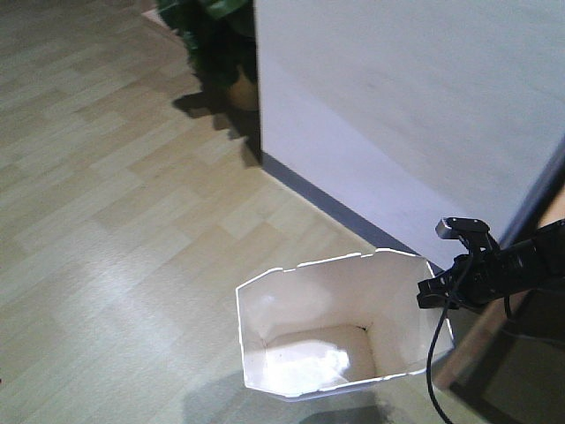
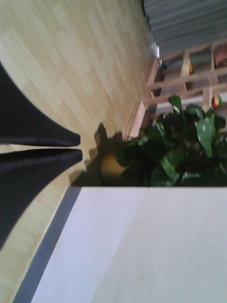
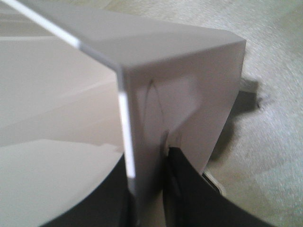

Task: Move trash bin to bedside with robot
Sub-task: 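Hold the bin in the right gripper while the base turns toward the bed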

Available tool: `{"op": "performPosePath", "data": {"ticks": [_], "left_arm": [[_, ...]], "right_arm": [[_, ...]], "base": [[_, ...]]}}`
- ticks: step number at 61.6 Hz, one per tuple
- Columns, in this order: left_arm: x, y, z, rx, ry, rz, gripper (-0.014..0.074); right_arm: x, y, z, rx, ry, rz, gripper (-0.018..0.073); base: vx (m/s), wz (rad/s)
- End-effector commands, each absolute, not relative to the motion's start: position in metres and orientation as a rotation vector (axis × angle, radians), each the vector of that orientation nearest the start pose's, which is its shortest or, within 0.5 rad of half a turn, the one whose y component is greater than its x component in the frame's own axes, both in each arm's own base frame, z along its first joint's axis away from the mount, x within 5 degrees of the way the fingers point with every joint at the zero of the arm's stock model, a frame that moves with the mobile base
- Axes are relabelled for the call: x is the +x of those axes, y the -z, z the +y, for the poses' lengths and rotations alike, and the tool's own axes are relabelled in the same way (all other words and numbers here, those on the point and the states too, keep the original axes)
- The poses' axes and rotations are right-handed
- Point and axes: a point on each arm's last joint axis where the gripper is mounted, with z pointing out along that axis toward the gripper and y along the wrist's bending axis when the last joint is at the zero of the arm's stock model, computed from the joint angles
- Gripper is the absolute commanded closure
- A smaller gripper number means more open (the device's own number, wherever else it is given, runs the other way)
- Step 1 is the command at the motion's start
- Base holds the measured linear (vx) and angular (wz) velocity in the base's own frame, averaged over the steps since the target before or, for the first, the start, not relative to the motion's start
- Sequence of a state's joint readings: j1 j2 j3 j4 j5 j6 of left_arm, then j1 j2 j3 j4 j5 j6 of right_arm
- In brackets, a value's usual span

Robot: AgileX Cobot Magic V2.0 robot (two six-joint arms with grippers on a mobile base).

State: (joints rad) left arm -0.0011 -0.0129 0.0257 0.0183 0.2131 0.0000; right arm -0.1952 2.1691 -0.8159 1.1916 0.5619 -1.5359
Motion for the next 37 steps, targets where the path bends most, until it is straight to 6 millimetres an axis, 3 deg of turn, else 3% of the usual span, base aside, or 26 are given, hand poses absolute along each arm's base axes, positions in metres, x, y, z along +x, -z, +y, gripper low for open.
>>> {"op": "performPosePath", "data": {"ticks": [1, 37], "left_arm": [[0.0560, -0.1864, 0.0000, 0.013, -0.010, 1.646, 0.0603], [0.0560, -0.1864, 0.0000, 0.013, -0.010, 1.646, 0.0603]], "right_arm": [[0.3038, -0.0548, -0.0001, -0.301, -0.919, 2.679, 0.0566], [0.3038, -0.0548, -0.0001, -0.301, -0.918, 2.679, 0.0566]], "base": [[0.08, 0.54], [0.08, 0.67]]}}
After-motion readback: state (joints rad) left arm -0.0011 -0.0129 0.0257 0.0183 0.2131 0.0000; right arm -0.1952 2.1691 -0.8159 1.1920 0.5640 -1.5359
